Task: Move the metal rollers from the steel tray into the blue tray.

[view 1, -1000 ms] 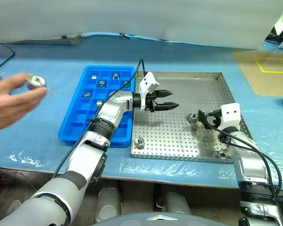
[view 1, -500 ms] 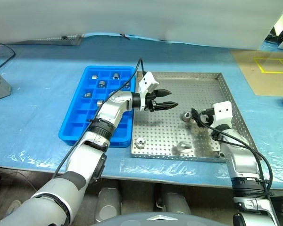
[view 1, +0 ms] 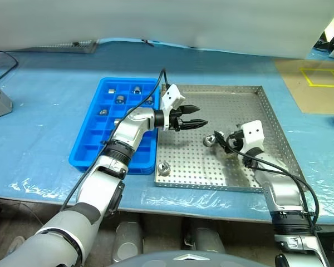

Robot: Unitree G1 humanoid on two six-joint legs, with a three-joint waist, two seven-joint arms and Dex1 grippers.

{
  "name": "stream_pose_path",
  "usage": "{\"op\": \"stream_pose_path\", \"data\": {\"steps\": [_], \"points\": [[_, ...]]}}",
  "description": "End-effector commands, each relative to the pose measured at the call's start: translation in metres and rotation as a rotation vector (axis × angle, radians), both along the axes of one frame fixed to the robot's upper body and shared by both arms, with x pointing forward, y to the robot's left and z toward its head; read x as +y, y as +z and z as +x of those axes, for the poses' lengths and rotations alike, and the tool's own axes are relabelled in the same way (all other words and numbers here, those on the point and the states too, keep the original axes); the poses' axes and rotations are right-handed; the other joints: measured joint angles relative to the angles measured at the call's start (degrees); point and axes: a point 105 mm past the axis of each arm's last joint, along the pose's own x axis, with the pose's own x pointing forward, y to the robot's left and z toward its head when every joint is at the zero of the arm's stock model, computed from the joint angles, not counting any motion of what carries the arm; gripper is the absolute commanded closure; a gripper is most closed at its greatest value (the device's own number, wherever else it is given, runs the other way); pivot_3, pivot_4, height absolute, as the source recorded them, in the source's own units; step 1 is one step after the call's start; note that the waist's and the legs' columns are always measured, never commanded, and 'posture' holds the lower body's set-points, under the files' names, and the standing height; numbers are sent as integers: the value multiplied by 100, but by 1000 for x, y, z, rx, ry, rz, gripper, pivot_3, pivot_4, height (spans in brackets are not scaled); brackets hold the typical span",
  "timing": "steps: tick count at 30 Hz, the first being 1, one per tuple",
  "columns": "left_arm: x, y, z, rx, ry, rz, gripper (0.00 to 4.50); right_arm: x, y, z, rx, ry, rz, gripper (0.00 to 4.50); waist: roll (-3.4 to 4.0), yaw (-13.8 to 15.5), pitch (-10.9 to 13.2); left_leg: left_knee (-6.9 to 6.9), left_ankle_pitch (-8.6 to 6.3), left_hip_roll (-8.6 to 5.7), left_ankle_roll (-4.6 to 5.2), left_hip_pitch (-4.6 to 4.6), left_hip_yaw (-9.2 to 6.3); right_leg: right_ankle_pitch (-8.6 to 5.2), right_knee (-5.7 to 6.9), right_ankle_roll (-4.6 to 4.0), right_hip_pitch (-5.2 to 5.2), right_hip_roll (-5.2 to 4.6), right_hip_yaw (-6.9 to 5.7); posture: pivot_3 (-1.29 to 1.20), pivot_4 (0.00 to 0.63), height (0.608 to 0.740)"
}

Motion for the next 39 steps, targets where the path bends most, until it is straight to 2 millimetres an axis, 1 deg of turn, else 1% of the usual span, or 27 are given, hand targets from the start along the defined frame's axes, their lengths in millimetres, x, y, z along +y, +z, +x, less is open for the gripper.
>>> {"op": "stream_pose_path", "data": {"steps": [1, 9, 13, 16, 20, 25, 28, 31, 33, 36, 39], "points": [[2, 11, 1, -43, 11, -34, 1184, 6, -11, -6, 54, 37, -1, 0, 0, 2, 0, 0, -1, 0, 2, -2, 0, 0, -3, 0, 0, 0, 0, -55, 150, 740], [5, 6, 1, -28, 26, -33, 1184, 7, -11, -5, 66, 39, 34, 0, 0, 3, 0, -2, -10, 0, 15, -2, 1, 2, -31, 0, 15, 0, -1, -47, 150, 740], [5, 4, 0, -21, 26, -33, 1184, 20, 2, -9, 68, 108, 170, 0, 0, 4, 0, -4, -12, 0, 17, -2, 2, 2, -34, 0, 16, 0, -1, -44, 150, 740], [4, 3, 0, -14, 30, -36, 1184, 24, 13, -10, 59, 138, 248, 0, 1, 7, 0, -13, -11, 1, 18, -3, 3, 2, -41, 0, 14, 0, -2, -42, 150, 740], [4, 2, 0, -11, 34, -39, 1184, 24, 16, -10, 61, 140, 241, 0, 1, 16, 1, -20, -9, -2, 23, -6, 4, 2, -47, 0, 12, -1, -2, -42, 150, 740], [11, 1, 2, -6, 35, -27, 1184, 19, 21, -9, 46, 111, 294, 0, 2, 19, 1, -22, -12, -2, 20, -6, 5, 2, -48, 0, 10, -1, -2, -47, 150, 740], [23, 5, -4, -37, -47, 11, 1184, 21, 26, -13, 38, 117, 315, 0, 2, 5, 1, -22, -12, -1, 18, -6, 7, 2, -47, 0, 8, -1, -2, -48, 150, 740], [37, 11, -6, -40, -125, 70, 1184, 26, 34, -19, 23, 150, 335, 0, 3, 13, 2, -42, -7, 1, 11, -1, 9, 2, -47, 0, 2, 1, -2, -52, 150, 740], [42, 14, -10, -51, -202, 122, 1184, 26, 41, -23, 10, 167, 332, 0, 3, 25, 2, -56, -2, -2, 3, -3, 9, 2, -48, 0, -4, 0, -2, -59, 150, 740], [39, 16, -18, -53, -313, 169, 1184, 17, 52, -28, -23, 152, 327, 0, 4, 79, 2, -60, -2, -9, 4, -5, 9, 1, -53, 0, -4, -5, 0, -76, 150, 740], [32, 8, -27, -58, -406, 212, 1184, 3, 61, -32, -55, 108, 310, 0, 4, 121, 2, -60, -7, -17, 12, -5, 20, 1, -55, 1, -2, -16, 5, -119, 150, 740]]}}
